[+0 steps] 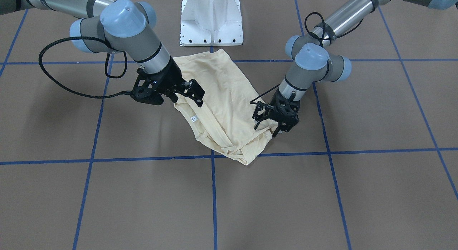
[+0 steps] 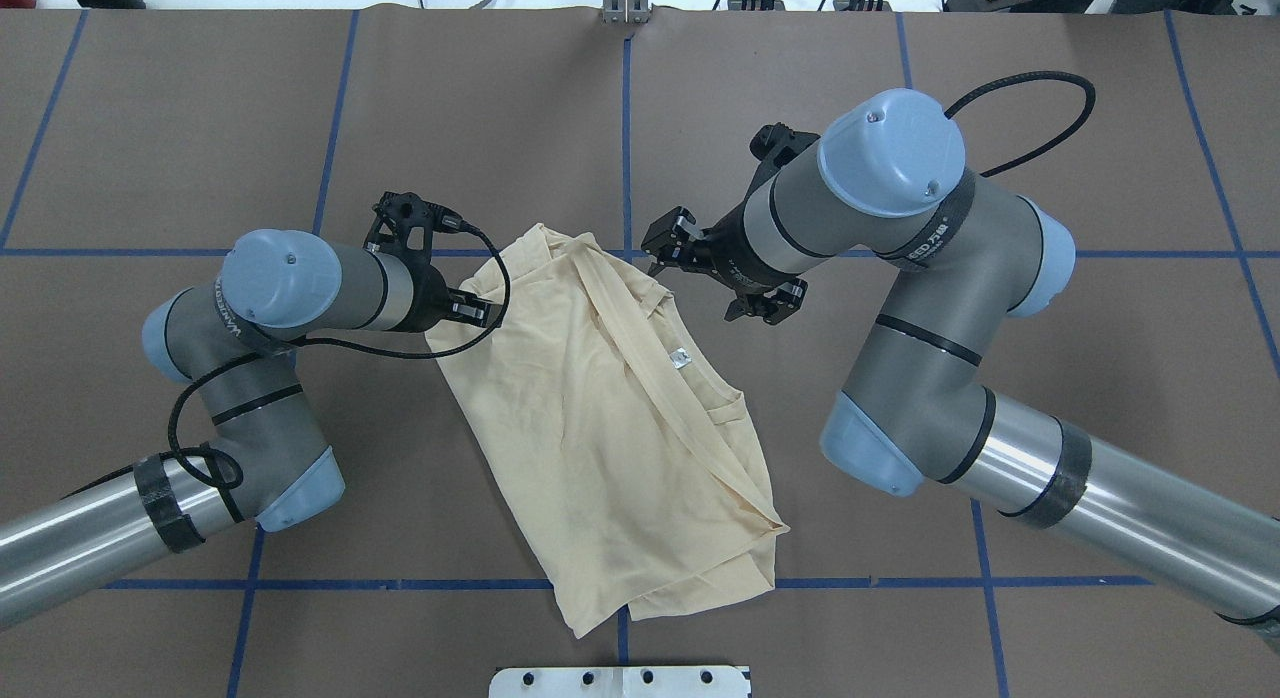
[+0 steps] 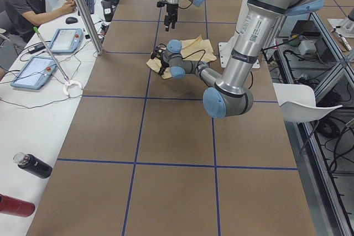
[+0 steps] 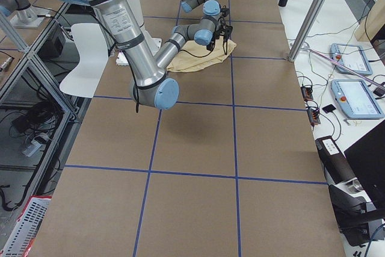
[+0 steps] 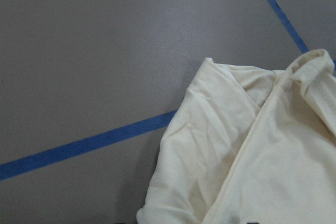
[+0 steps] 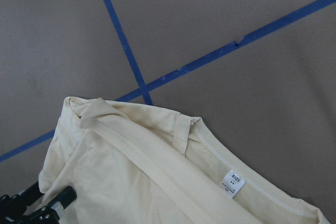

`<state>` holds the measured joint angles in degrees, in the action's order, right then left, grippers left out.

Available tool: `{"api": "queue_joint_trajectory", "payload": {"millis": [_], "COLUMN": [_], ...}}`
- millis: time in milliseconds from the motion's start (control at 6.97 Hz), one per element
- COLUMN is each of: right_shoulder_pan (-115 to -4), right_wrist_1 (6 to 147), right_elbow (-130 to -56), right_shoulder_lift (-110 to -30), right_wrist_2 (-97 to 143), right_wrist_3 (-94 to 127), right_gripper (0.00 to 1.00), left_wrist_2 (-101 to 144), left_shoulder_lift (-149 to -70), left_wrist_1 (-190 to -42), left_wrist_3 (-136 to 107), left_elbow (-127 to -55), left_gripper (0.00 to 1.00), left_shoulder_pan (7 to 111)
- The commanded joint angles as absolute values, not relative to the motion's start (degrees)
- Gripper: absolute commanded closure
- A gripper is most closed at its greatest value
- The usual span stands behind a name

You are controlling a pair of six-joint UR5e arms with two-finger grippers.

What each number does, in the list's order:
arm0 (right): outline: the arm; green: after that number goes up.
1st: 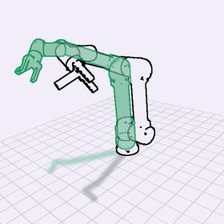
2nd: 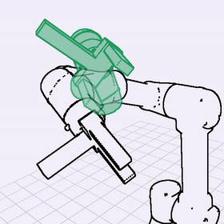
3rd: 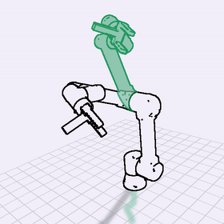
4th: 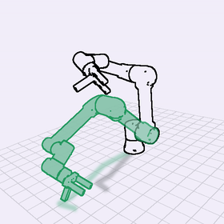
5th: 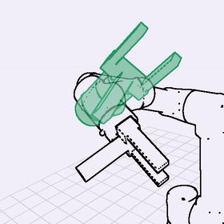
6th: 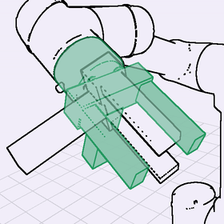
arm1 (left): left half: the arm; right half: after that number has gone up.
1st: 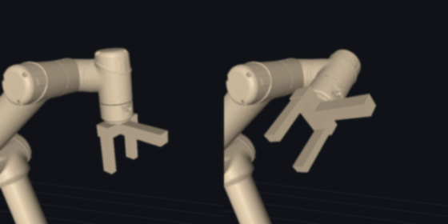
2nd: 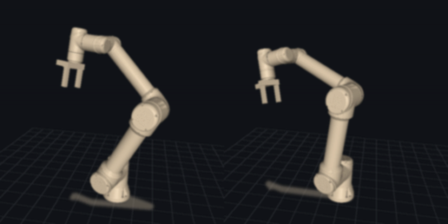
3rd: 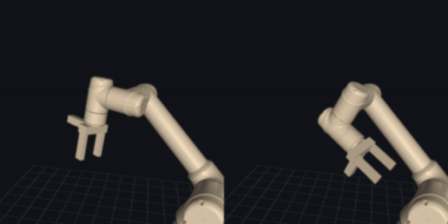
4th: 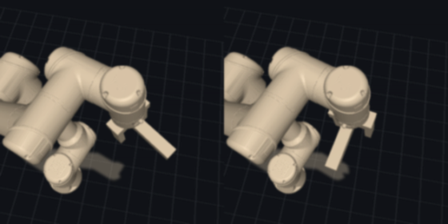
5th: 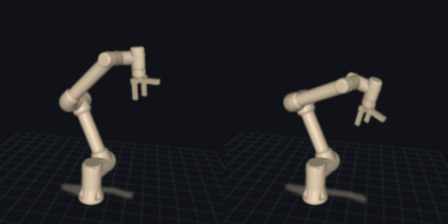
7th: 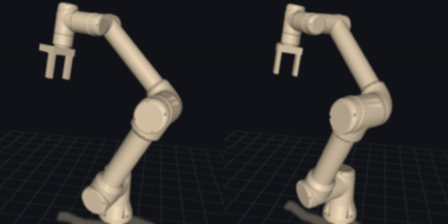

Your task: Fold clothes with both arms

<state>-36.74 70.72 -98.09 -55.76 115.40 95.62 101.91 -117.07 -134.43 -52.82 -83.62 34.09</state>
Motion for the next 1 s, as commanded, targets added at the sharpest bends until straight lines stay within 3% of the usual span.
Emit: {"api": "queue_joint_trajectory", "payload": {"millis": [0, 143, 861], "right_shoulder_pan": [-36.74, -36.65, -37.18], "right_wrist_1": [70.75, 70.75, 70.66], "right_elbow": [-98.09, -98.09, -98.09], "right_shoulder_lift": [-55.72, -55.64, -56.07], "right_wrist_2": [115.4, 115.4, 115.49], "right_wrist_3": [95.62, 95.62, 95.63], "right_gripper": [0.0, 0.0, 0.0], "left_wrist_2": [102.22, 102.22, 100.12], "left_shoulder_lift": [-117.16, -117.16, -118.56], "left_wrist_1": [-134.12, -133.95, -133.68], "left_wrist_3": [-52.82, -52.82, -53.0], "left_elbow": [-83.67, -83.67, -82.36], "left_gripper": [0.85, 1.0, 1.0], "left_shoulder_pan": [34.01, 34.1, 35.77]}}
